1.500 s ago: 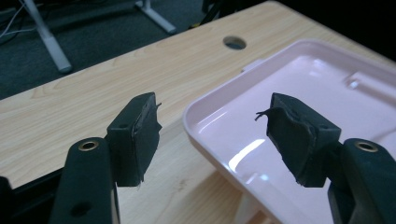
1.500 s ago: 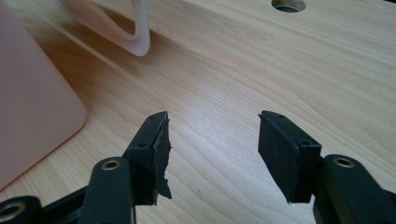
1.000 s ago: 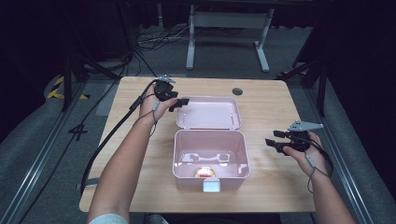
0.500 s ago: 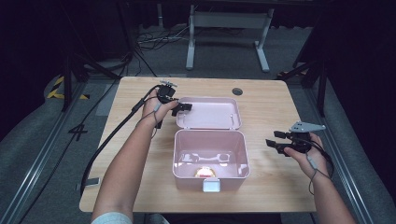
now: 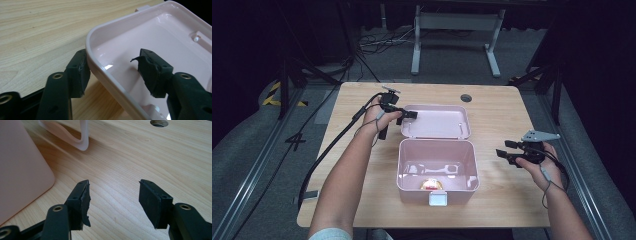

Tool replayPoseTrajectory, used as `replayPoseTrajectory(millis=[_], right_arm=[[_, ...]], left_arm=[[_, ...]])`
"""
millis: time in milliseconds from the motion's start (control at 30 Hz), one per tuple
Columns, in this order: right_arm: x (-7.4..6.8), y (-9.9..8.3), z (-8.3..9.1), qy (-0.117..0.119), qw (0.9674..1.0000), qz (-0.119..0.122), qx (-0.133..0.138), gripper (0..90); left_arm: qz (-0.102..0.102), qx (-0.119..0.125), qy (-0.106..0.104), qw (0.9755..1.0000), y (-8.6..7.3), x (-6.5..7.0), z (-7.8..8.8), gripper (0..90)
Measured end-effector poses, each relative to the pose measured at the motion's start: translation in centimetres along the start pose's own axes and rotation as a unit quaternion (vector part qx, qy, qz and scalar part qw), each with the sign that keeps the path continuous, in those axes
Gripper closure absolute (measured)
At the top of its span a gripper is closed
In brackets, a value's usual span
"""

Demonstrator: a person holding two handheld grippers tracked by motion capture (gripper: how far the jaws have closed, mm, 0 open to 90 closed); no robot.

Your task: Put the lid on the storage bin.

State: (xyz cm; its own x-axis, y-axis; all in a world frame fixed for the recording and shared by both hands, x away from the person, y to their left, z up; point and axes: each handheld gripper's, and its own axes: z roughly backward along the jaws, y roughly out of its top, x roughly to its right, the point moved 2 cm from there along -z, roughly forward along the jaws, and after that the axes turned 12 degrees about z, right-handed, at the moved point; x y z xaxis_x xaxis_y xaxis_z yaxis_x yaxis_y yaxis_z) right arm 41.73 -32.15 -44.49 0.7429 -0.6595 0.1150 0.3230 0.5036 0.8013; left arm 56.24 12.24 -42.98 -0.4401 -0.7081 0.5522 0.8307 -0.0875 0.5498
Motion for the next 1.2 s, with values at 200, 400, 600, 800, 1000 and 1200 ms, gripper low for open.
replayPoseTrajectory(millis=[200,400,600,800,1000,1200], right_arm=[[0.1,0.0,0.0,-0.001,1.0,-0.001,0.0,43.1],[0.1,0.0,0.0,-0.001,1.0,-0.001,0.002,43.2],[0.1,0.2,-0.1,0.002,1.0,-0.005,0.006,43.3],[0.1,0.4,0.0,0.005,0.9998,-0.01,0.016,43.7],[0.0,0.4,0.0,0.005,0.9999,-0.006,0.015,43.7],[0.0,0.7,0.0,0.006,0.9998,-0.003,0.019,43.8]], left_arm=[[0.0,0.022,0.009,0.9997,0.5,0.2,0.8,56.3],[-0.011,0.046,0.015,0.9988,0.8,1.0,1.8,63.3],[-0.023,0.067,0.023,0.9972,1.3,1.6,3.0,67.0],[-0.039,0.084,0.035,0.9951,1.7,2.5,4.0,68.2],[-0.058,0.102,0.042,0.9923,2.2,3.6,5.0,69.5],[-0.074,0.113,0.047,0.9897,2.5,4.6,6.1,71.3]])
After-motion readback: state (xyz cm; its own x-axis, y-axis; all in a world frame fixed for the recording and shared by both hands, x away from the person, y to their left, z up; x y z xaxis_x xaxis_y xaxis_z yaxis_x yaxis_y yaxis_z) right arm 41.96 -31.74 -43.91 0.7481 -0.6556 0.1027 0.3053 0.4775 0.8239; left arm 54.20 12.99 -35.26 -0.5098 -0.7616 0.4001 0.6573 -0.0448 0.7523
